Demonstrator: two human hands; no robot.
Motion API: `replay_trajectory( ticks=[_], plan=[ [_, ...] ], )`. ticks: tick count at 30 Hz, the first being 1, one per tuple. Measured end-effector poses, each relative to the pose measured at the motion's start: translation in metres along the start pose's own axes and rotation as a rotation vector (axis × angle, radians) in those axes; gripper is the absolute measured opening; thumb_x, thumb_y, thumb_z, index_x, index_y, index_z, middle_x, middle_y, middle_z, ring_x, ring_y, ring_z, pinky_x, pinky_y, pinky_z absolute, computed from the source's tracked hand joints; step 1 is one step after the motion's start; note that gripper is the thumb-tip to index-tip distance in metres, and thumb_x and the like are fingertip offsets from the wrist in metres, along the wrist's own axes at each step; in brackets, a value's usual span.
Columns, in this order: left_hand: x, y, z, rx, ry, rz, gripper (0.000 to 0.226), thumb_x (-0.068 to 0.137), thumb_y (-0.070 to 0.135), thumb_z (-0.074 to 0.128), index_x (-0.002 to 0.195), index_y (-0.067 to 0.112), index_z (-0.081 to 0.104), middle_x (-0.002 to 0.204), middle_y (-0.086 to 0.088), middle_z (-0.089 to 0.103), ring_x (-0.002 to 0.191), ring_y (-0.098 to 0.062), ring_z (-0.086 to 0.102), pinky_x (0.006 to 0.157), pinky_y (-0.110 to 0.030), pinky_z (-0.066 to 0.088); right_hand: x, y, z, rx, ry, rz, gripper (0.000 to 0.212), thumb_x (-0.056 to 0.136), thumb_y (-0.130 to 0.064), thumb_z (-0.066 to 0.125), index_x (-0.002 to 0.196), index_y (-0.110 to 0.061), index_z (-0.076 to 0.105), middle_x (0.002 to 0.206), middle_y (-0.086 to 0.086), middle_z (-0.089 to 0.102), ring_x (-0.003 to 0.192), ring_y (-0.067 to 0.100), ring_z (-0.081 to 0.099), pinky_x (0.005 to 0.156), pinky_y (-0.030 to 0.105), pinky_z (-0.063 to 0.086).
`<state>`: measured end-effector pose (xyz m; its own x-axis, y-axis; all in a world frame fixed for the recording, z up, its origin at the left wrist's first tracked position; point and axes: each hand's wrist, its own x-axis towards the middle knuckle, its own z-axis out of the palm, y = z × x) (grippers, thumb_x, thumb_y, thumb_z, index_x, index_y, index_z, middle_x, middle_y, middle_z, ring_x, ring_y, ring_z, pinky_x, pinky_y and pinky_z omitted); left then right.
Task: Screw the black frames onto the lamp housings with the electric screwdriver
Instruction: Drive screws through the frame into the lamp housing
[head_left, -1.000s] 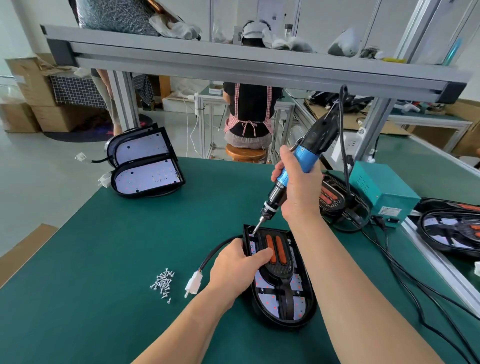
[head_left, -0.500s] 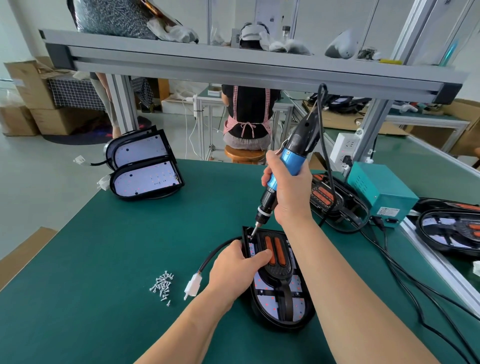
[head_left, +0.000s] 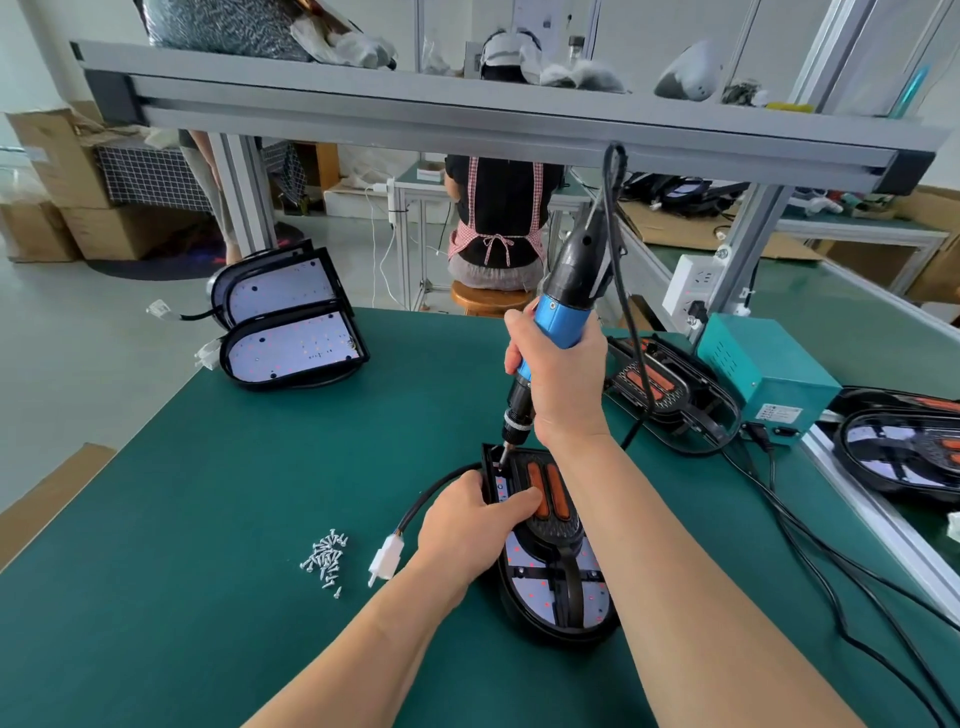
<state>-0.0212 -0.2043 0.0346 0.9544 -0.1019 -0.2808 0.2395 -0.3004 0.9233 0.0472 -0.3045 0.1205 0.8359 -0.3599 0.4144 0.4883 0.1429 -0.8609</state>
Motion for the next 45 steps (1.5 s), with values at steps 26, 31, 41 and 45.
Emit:
replay_trajectory(
  ticks=[26, 31, 41, 45],
  plan=[
    [-0.006, 0.003, -0.003, 0.013, -0.027, 0.026, 0.048, 0.063, 0.059, 0.070, 0.100, 0.030, 0.067, 0.101, 0.012, 0.073, 0.097, -0.013, 0.068, 0.096, -0.041, 0.054, -0.006, -0.066, -0.123, -0.045, 0.359, 0.329, 0.022, 0.092, -0.020, 0.073, 0.096, -0.012, 0.052, 0.059, 0.001, 0.058, 0.046, 0.013, 0.051, 0.050, 0.026, 0.043],
    [-0.005, 0.002, -0.003, 0.003, -0.027, 0.026, 0.049, 0.062, 0.060, 0.071, 0.100, 0.030, 0.067, 0.101, 0.011, 0.074, 0.097, -0.014, 0.069, 0.096, -0.042, 0.053, -0.043, -0.019, -0.183, -0.090, 0.533, 0.588, 0.021, 0.092, -0.001, 0.067, 0.108, -0.001, 0.053, 0.088, 0.015, 0.060, 0.070, 0.022, 0.062, 0.066, 0.034, 0.051],
    [-0.007, 0.004, -0.002, 0.022, -0.011, 0.046, 0.049, 0.062, 0.060, 0.070, 0.099, 0.027, 0.070, 0.099, 0.009, 0.075, 0.097, -0.016, 0.070, 0.097, -0.042, 0.053, -0.084, 0.003, -0.201, -1.074, 0.505, 0.435, 0.040, 0.082, -0.037, 0.076, 0.085, -0.005, 0.051, 0.092, 0.014, 0.058, 0.089, 0.033, 0.052, 0.073, 0.040, 0.042],
    [-0.010, 0.006, -0.002, 0.027, -0.008, 0.045, 0.050, 0.062, 0.058, 0.070, 0.100, 0.026, 0.071, 0.099, 0.009, 0.076, 0.097, -0.017, 0.071, 0.097, -0.042, 0.053, -0.087, -0.002, -0.196, -1.169, 0.552, 0.356, 0.045, 0.081, -0.037, 0.077, 0.095, -0.001, 0.054, 0.094, 0.017, 0.059, 0.099, 0.040, 0.056, 0.087, 0.046, 0.047]
  ],
)
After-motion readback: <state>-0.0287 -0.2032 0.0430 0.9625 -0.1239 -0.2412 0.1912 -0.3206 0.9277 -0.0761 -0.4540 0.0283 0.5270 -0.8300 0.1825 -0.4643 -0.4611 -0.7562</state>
